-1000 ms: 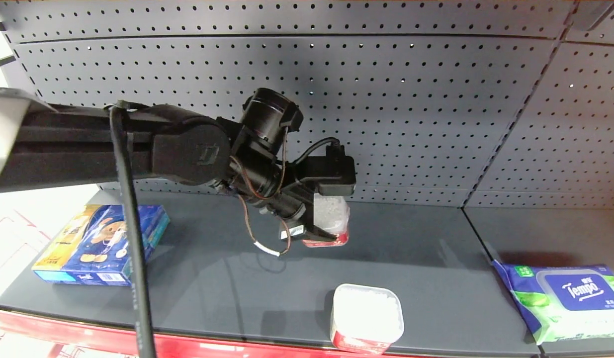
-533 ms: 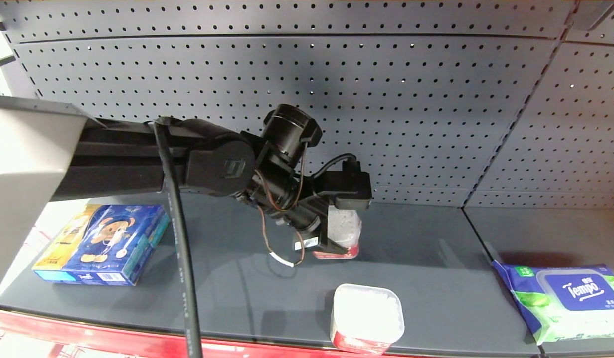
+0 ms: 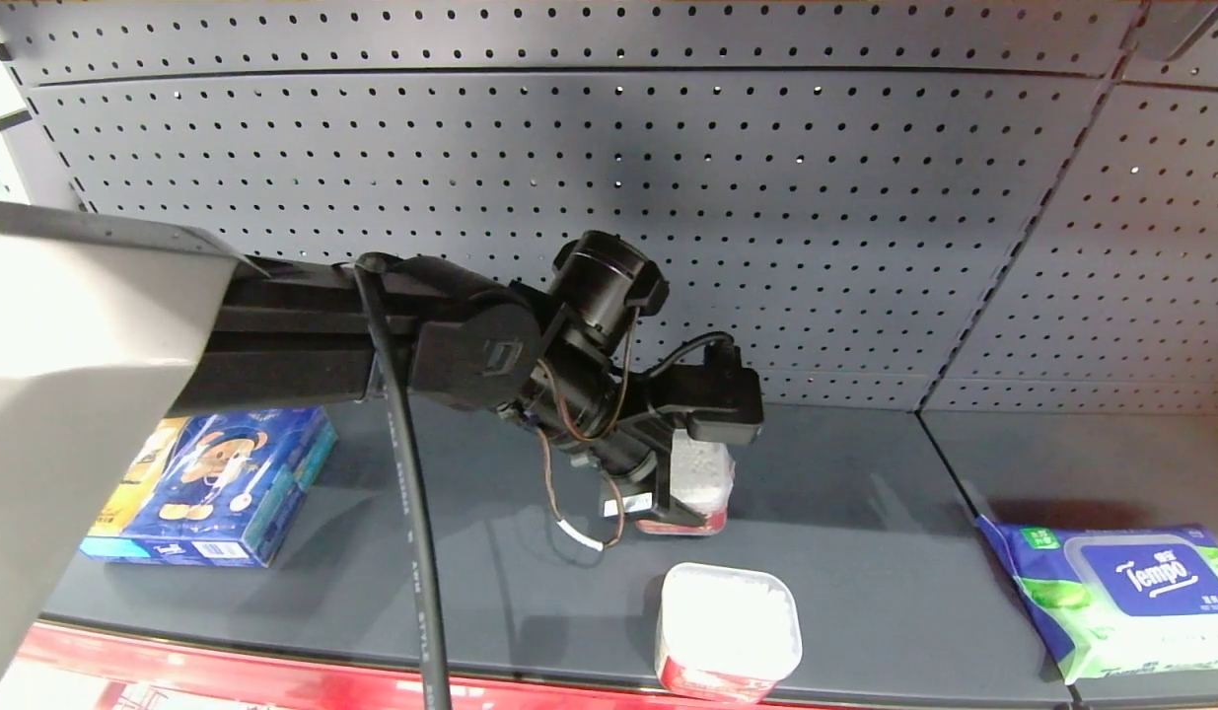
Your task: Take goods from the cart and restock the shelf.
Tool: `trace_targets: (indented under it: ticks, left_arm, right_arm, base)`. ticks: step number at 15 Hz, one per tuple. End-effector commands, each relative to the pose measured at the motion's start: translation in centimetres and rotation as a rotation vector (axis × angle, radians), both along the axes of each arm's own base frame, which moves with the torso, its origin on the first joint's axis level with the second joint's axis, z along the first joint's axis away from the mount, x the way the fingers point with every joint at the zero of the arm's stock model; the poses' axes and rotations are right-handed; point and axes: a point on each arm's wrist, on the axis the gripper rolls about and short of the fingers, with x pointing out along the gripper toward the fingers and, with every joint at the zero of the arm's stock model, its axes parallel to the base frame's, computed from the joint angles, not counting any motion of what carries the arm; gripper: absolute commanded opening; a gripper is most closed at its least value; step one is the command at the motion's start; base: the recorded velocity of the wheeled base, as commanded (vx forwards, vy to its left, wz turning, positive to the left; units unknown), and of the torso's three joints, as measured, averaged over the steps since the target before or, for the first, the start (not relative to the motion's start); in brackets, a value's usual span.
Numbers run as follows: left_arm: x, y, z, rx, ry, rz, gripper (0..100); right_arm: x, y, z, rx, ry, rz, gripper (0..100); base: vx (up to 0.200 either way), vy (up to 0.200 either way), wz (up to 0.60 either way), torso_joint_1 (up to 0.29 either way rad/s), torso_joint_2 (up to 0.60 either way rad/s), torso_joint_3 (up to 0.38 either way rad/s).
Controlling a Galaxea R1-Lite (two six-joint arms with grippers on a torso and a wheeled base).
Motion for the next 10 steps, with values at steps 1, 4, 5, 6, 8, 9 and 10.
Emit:
trace_targets:
  ticks: [1,4,5,6,8,9,10]
  left_arm:
    - [-0.2,-0.5,-0.4,0.010,0.003,-0.008,0]
    - [-0.3,-0.8,-0.6,0.019,-0.001,-0.008,0]
    - [-0.3,-1.0,-0.6,0.016,-0.004,-0.011,0]
    - [-0.4,-1.3,-0.7,0.018,-0.004,-0.016,0]
    - [-0.4,-1.5,-0.7,0.016,-0.006,-0.021,0]
    - [-0.4,-1.6,-0.8,0.019,-0.003,-0.022,0]
    - [-0.4,-1.6,-0.9,0.021,0.000,-0.022,0]
  right_arm:
    - [0.0,0.0,0.0,0.000,0.001,0.000,100]
    - [0.0,0.0,0.0,0.000,0.001,0.000,100]
    - [0.0,0.0,0.0,0.000,0.001,0.000,100]
    - [0.0,0.0,0.0,0.001,0.002,0.000,100]
    - [0.0,0.0,0.0,0.001,0.001,0.000,100]
    - [0.0,0.0,0.0,0.000,0.001,0.000,100]
    - [0.0,0.0,0.0,0.001,0.001,0.000,100]
  base:
    - [0.000,0.000,0.00,0.000,0.00,0.000]
    - [0.000,0.000,0.00,0.000,0.00,0.000]
    - [0.000,0.000,0.00,0.000,0.00,0.000]
    - [0.000,0.000,0.00,0.000,0.00,0.000]
    - [0.000,0.000,0.00,0.000,0.00,0.000]
    - [0.000,0.000,0.00,0.000,0.00,0.000]
    - [0.000,0.000,0.00,0.000,0.00,0.000]
